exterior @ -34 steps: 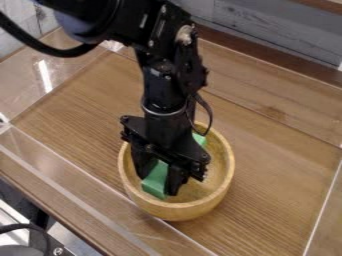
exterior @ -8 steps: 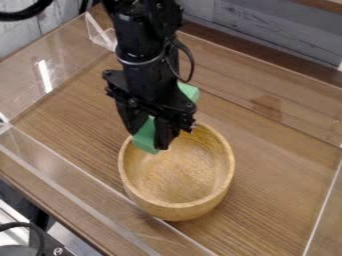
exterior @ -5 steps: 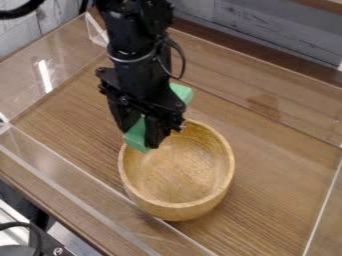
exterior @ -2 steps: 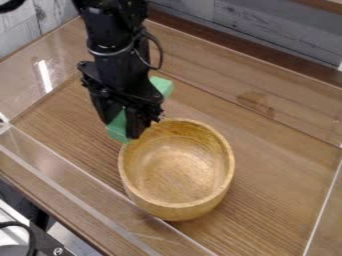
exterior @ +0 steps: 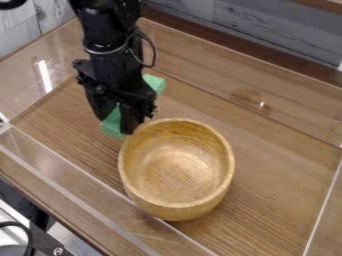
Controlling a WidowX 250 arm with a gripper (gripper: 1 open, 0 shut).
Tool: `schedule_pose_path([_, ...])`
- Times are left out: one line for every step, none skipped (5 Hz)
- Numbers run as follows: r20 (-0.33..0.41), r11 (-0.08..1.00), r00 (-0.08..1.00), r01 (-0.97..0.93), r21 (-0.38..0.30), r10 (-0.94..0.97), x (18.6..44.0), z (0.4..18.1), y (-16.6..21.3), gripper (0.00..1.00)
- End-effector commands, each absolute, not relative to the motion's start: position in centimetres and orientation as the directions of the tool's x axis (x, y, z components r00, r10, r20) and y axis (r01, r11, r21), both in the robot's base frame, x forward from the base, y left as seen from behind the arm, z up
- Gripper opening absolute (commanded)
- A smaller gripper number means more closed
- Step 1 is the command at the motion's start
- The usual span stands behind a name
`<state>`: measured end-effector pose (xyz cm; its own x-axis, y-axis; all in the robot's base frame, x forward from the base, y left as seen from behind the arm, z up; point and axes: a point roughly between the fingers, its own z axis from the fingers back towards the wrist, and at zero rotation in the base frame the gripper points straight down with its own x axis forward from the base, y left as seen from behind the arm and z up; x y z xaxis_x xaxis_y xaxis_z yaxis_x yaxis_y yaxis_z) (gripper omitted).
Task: Remove the green block from inside the brown bowl and put it on the table
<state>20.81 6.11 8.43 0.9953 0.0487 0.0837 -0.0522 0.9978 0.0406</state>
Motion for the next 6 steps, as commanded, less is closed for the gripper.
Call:
schedule_pose_path([0.131,0.995,0.99,-0.067,0.07,0.057,22.0,9.4,7.2,0.0])
schedule_pose_path([0.124,0.993,0.99,-0.079,0.083,0.068,22.2,8.9,7.8,0.0])
schedule_pose_path([0.115,0.991,0.99,-0.091,0.096,0.08,22.3,8.4,8.4,0.0])
schedule_pose_path([0.106,0.989,0.99,-0.1,0.111,0.088,22.4,7.8,9.0,0.0])
schedule_pose_path([0.097,0.987,0.991,-0.108,0.123,0.096,22.5,7.4,9.4,1.0])
schedule_pose_path([0.093,0.986,0.99,-0.113,0.124,0.102,22.5,7.2,9.5,1.0])
